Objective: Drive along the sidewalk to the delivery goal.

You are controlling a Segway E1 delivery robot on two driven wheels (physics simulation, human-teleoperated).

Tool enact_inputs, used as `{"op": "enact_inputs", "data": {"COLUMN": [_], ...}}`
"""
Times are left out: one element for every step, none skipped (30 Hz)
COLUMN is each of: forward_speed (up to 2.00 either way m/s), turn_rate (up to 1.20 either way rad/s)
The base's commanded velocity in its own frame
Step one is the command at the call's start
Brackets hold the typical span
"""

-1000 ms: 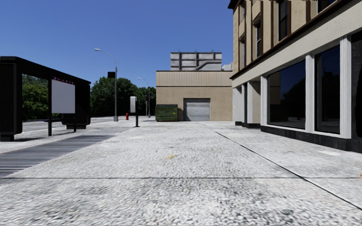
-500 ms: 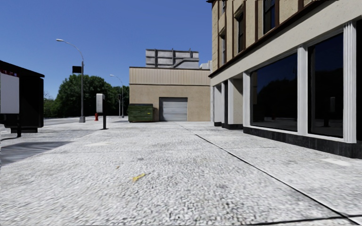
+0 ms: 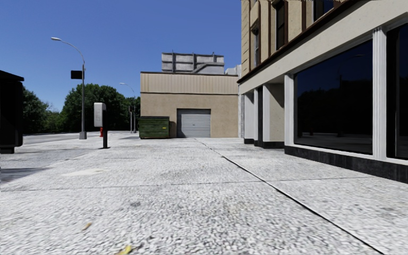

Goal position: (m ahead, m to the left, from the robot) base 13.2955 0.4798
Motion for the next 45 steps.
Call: {"op": "enact_inputs", "data": {"forward_speed": [2.00, 2.00, 2.00, 2.00, 2.00, 2.00, 2.00, 2.00, 2.00, 2.00, 2.00, 2.00, 2.00, 2.00, 2.00, 2.00, 2.00, 2.00, 2.00, 2.00, 2.00, 2.00, 2.00, 2.00, 2.00, 2.00, 2.00, 2.00, 2.00, 2.00, 2.00, 2.00, 2.00, 2.00, 2.00, 2.00, 2.00, 2.00, 2.00, 2.00, 2.00, 2.00, 2.00, 2.00, 2.00], "turn_rate": [0.00, 0.00, 0.00, 0.00, 0.00, 0.00, 0.00, 0.00, 0.00, 0.00, 0.00, 0.00, 0.00, 0.00, 0.00, 0.00, 0.00, 0.00, 0.00, 0.00, 0.00, 0.00, 0.00, 0.00, 0.00, 0.00, 0.00, 0.00, 0.00, 0.00, 0.00, 0.00, 0.00, 0.00, 0.00, 0.00, 0.00, 0.00, 0.00, 0.00, 0.00, 0.00, 0.00, 0.00, 0.00]}}
